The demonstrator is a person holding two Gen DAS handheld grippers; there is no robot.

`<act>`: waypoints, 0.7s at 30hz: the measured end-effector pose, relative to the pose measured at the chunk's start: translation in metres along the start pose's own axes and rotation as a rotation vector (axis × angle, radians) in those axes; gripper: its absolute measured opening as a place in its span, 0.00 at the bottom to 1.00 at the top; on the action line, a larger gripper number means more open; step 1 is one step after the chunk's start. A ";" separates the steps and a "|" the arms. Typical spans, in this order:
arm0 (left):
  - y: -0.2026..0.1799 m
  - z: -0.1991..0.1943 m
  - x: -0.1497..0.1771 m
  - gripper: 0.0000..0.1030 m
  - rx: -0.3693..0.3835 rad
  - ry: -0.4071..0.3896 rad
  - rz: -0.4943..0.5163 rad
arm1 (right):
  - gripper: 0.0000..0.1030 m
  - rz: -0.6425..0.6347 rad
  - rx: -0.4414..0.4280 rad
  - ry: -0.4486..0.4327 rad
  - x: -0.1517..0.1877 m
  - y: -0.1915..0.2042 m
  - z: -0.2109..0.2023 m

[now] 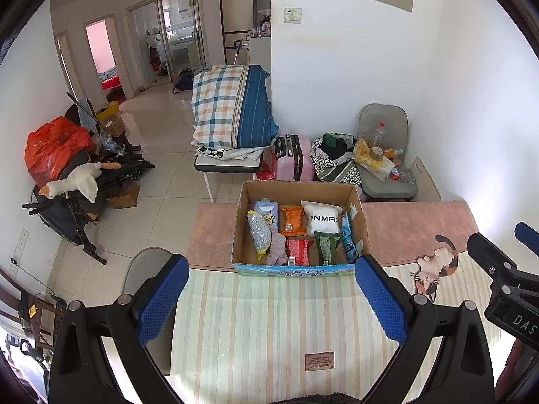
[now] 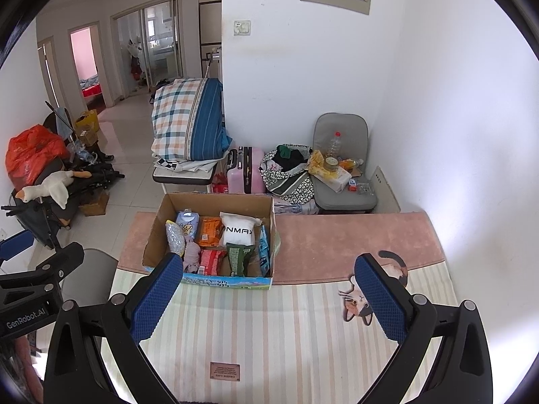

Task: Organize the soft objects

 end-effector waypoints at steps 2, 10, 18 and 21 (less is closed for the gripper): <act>0.000 0.000 0.000 0.98 0.001 0.000 0.001 | 1.00 0.001 -0.004 0.002 -0.001 0.000 -0.001; 0.001 -0.002 0.001 0.98 0.003 0.000 0.006 | 1.00 0.006 -0.011 0.003 0.001 0.001 -0.003; 0.001 -0.002 0.001 0.98 0.001 0.000 0.005 | 1.00 0.011 -0.009 0.002 0.003 -0.001 -0.002; 0.001 -0.002 0.001 0.98 0.001 -0.001 0.004 | 1.00 0.012 -0.008 0.002 0.003 -0.002 -0.003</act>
Point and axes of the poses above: each gripper's, at about its wrist camera, not at the fingertips, and z roughly the way its jaws point, y to its left, x to its underside, the point moved 6 cm from there along z, roughly the way its jaws point, and after that the axes turned 15 degrees about y, right-handed, at the moved point
